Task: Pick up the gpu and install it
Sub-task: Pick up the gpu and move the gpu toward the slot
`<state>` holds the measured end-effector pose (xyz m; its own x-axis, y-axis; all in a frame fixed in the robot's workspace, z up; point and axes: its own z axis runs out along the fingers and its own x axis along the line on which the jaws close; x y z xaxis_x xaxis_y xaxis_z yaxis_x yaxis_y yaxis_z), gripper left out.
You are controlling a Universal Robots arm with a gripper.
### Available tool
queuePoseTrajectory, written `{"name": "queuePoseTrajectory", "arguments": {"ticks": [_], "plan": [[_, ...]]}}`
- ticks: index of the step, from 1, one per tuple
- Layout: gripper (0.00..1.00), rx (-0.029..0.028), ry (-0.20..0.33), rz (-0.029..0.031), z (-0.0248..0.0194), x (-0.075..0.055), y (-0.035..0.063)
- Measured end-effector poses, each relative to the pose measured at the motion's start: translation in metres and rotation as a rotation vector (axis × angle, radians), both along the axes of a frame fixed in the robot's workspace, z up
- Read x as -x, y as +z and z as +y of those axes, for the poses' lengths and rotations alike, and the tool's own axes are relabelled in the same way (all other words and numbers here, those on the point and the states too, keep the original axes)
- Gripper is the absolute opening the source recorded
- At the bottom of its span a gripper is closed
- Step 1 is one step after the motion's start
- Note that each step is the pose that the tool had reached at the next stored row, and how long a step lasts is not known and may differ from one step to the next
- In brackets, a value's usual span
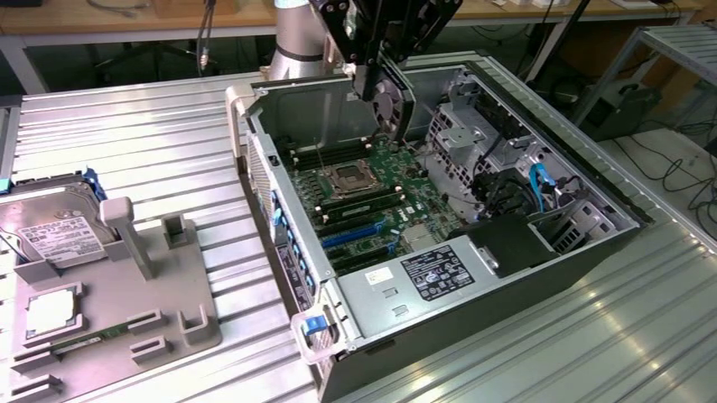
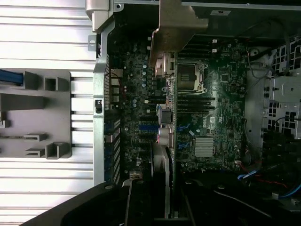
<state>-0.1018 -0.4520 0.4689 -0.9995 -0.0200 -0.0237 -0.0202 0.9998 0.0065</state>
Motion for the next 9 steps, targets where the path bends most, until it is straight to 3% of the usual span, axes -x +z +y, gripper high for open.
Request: {"name": "queuePoseTrajectory", "arguments": {"ticks": [9], "plan": [[0.28, 0.0000, 0.000, 0.0000, 0.0000, -0.015, 0.0000]]}}
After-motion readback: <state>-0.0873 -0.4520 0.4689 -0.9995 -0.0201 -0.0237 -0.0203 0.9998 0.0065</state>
